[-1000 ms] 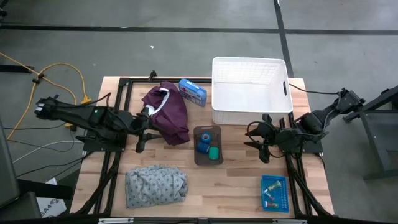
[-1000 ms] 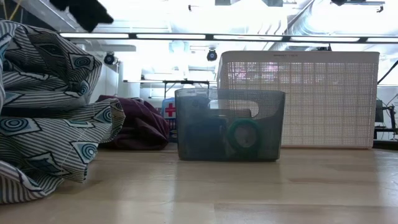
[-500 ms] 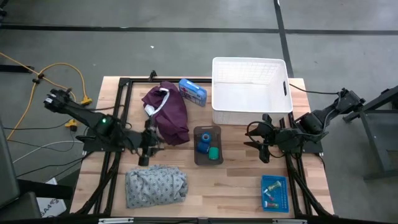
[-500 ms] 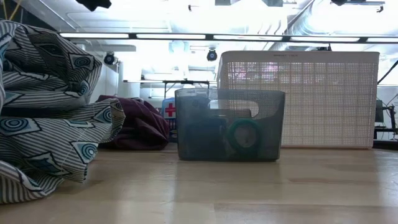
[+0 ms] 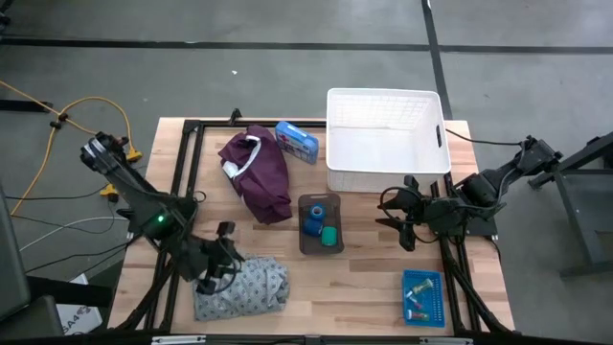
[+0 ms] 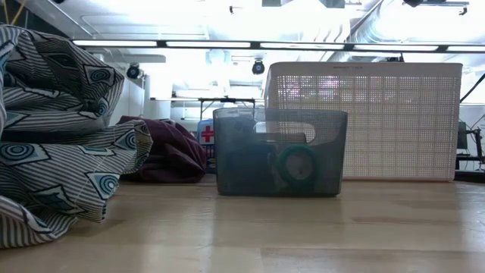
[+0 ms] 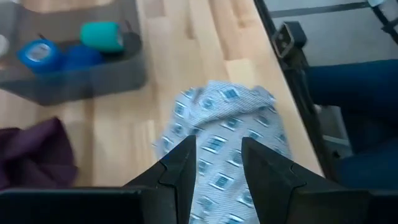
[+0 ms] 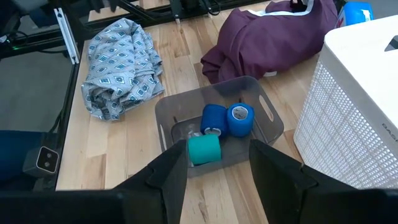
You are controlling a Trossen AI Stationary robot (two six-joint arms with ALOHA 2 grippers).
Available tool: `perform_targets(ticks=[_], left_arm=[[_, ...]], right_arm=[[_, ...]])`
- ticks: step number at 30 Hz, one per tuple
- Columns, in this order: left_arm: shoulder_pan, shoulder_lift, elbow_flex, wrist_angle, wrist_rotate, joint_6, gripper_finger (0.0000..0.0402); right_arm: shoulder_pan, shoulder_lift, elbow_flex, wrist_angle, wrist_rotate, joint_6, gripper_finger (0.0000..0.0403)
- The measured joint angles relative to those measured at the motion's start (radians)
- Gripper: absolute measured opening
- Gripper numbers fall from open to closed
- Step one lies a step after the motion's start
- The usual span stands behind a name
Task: Pick & Place Medicine items
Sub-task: Put the blue patient gown into the white laundry bin
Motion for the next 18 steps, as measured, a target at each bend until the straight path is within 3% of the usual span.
perform_targets(ticks=[18], left_arm=[[-0.023,0.095,0.000,-0.003,0.032,-0.106,0.0125]], right_arm=[[0.000,0.000,0.000,0.000,0.000,0.000,0.0160]])
